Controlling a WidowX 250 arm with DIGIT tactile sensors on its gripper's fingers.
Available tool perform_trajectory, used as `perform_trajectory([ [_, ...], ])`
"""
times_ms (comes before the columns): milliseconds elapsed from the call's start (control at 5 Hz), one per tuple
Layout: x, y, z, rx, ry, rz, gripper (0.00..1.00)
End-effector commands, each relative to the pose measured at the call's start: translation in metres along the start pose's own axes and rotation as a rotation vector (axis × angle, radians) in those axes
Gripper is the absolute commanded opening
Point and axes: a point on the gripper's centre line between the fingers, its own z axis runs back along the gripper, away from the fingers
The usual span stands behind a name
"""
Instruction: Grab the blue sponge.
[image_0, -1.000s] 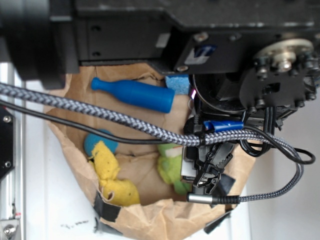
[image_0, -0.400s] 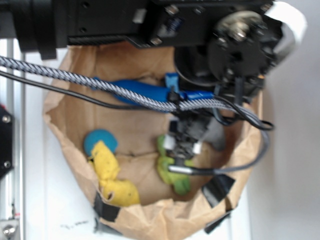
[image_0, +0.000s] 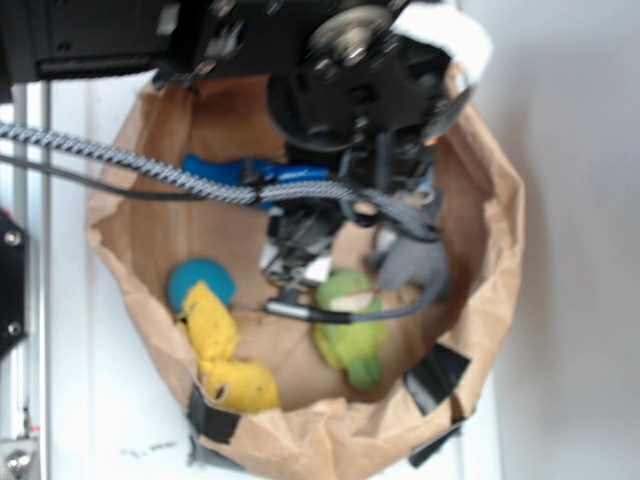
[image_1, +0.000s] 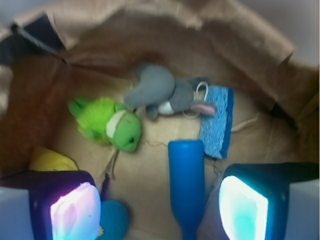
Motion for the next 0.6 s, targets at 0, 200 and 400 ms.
perform_trajectory([
  [0,0.031,-0.001,-0.024,0.096,-0.031,0.041,1.0],
  [200,0.042,0.005,-0.038,0.134,-0.022,0.071,1.0],
  [400,0.049,0.024,-0.032,0.103,-0.021,0.091,1.0],
])
